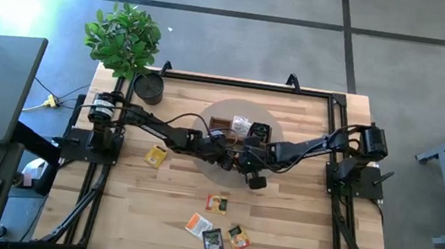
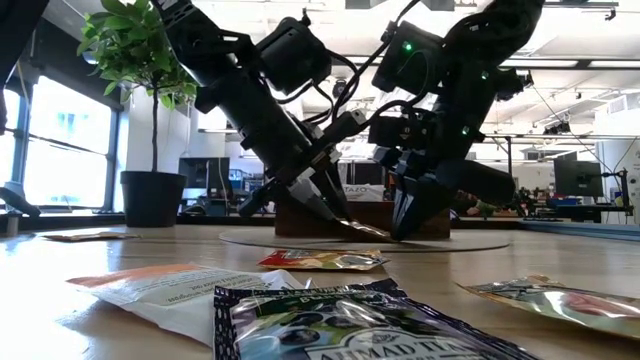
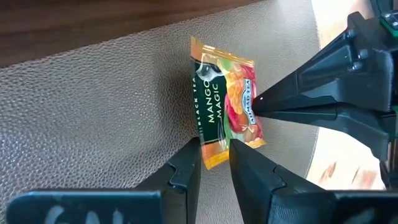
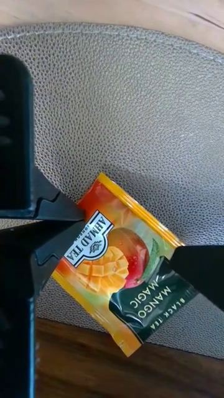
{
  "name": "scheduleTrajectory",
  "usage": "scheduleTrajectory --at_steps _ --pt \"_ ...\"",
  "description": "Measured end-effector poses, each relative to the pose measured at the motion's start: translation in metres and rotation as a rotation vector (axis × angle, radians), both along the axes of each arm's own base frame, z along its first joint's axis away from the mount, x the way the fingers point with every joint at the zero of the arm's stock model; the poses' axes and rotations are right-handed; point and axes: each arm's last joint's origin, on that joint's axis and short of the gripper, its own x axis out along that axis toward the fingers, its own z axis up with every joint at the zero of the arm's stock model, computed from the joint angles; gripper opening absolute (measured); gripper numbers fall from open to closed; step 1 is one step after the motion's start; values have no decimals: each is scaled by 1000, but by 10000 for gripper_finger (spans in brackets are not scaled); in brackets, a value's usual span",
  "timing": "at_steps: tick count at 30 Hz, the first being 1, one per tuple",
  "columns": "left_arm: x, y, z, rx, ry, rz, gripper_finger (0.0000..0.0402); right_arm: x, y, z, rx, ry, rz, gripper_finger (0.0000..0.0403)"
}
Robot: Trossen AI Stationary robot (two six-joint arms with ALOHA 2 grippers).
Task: Pick & Place Tea
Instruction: Put the yellow tea bag into the left section of the wooden organizer
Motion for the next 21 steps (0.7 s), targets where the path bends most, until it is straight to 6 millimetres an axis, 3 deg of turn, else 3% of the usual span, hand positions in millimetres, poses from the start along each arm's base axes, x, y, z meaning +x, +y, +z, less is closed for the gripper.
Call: scheduleTrajectory --at_steps 12,21 --pt "2 1 1 39 -29 -23 80 2 0 0 -3 -23 9 1" --pt "2 1 1 50 -26 -52 7 3 0 1 -11 -34 6 3"
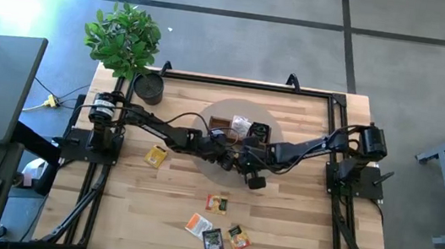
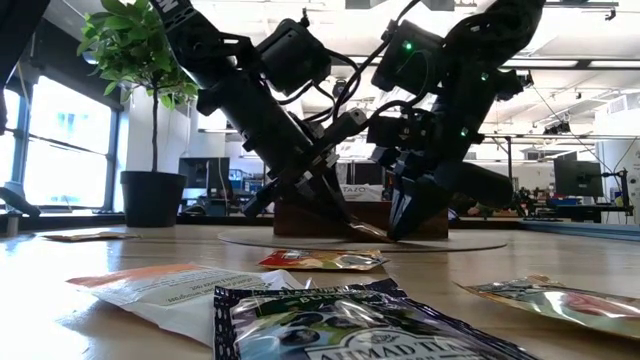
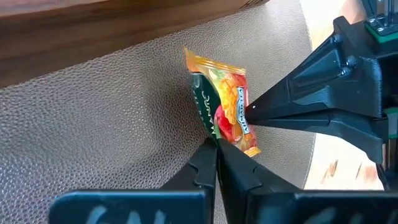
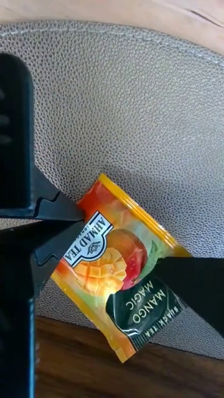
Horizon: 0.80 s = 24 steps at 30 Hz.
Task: Pick & Place Tea
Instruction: Put the yellow tea bag into the left section of the wooden organizer
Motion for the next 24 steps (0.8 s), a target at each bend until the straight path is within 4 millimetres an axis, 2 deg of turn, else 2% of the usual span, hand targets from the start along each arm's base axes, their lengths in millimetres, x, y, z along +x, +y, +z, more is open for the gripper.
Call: scheduleTrajectory --at_steps 4,8,13,18,21,24 --pt "0 0 0 7 0 -8 6 0 0 0 -11 -1 1 14" --pt "0 0 0 16 0 -18 3 0 2 0 -27 -1 10 41" --pt "3 -2 4 51 -29 -114 1 -5 12 12 -93 7 9 75" --pt "12 -4 22 82 -119 -259 0 -19 21 37 -143 3 -4 93" --pt "18 -5 43 131 -117 -333 0 -30 21 52 -140 3 -58 94" --pt "25 -4 63 227 -4 -373 0 -42 19 64 -125 4 -120 88"
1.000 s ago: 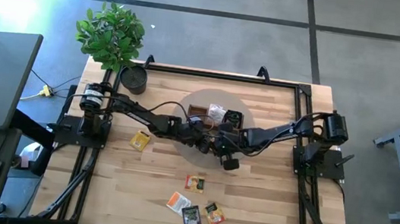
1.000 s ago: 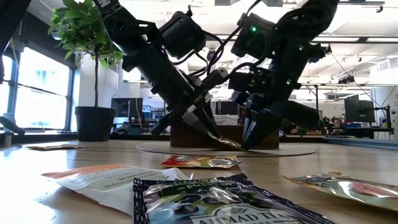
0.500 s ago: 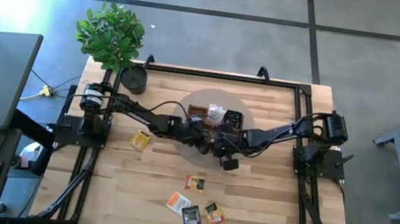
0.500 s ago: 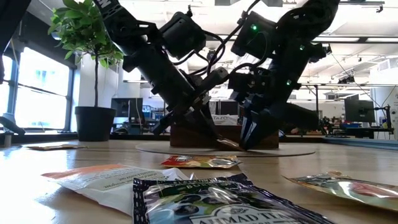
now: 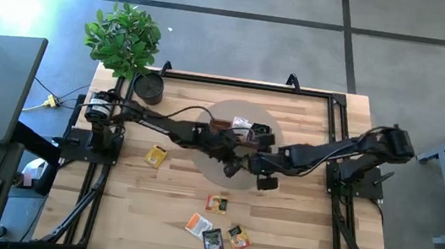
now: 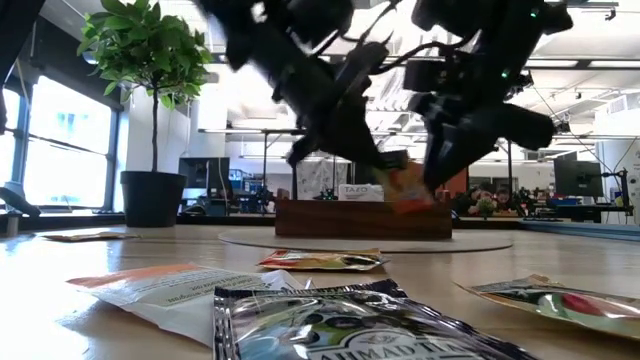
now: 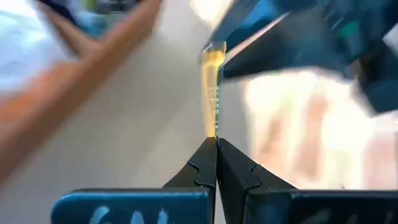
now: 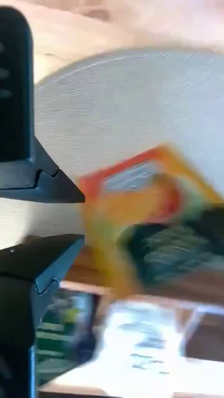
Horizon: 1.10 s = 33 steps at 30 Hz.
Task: Pick & Place Tea
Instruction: Put the yellow tea bag into the left section of the wooden organizer
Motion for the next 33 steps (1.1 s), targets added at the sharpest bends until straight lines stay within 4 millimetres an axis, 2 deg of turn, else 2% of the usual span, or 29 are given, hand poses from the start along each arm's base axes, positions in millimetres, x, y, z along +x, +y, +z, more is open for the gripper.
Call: scheduleTrajectory --at_steps 6,12,18,22,26,33 --pt "-1 4 56 206 263 28 0 -19 -4 18 44 -8 -114 76" --pt "-8 10 86 358 396 -5 0 -22 -3 19 75 5 -132 74" --pt "-38 40 91 426 708 76 0 -24 -1 16 136 50 -101 74" --pt "-40 68 82 382 715 100 0 -23 -1 17 139 40 -104 74" --pt "-37 90 78 351 653 25 0 -23 -1 17 135 38 -105 74" --pt "-35 89 78 388 644 -27 0 -23 -2 17 133 37 -107 74"
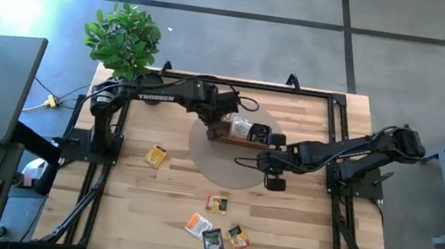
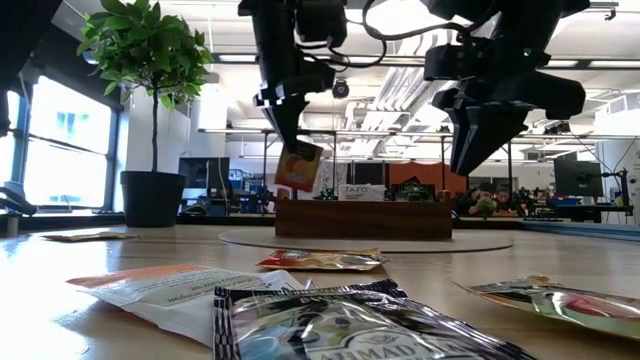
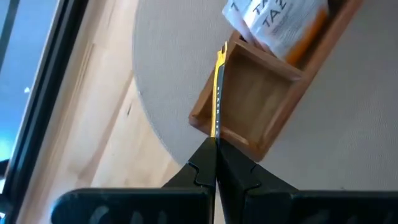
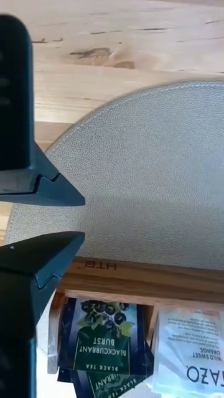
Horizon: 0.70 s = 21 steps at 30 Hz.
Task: Pick & Place Tea
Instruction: Put the yellow tea bag into the left section of the wooden organizer
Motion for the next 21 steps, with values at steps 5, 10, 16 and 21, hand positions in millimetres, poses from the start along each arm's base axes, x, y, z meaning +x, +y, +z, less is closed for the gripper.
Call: scheduleTrajectory --at_steps 5,10,16,21 --pt "4 -1 1 -9 -31 -80 0 0 0 0 -1 -3 2 74" --pt "11 0 -13 -21 -31 -124 0 1 0 0 1 -7 -1 74" --pt "7 -1 -23 -39 4 -116 0 2 0 1 -3 -24 10 74" --pt "10 0 -24 -14 -20 -121 0 5 1 2 0 -45 23 74"
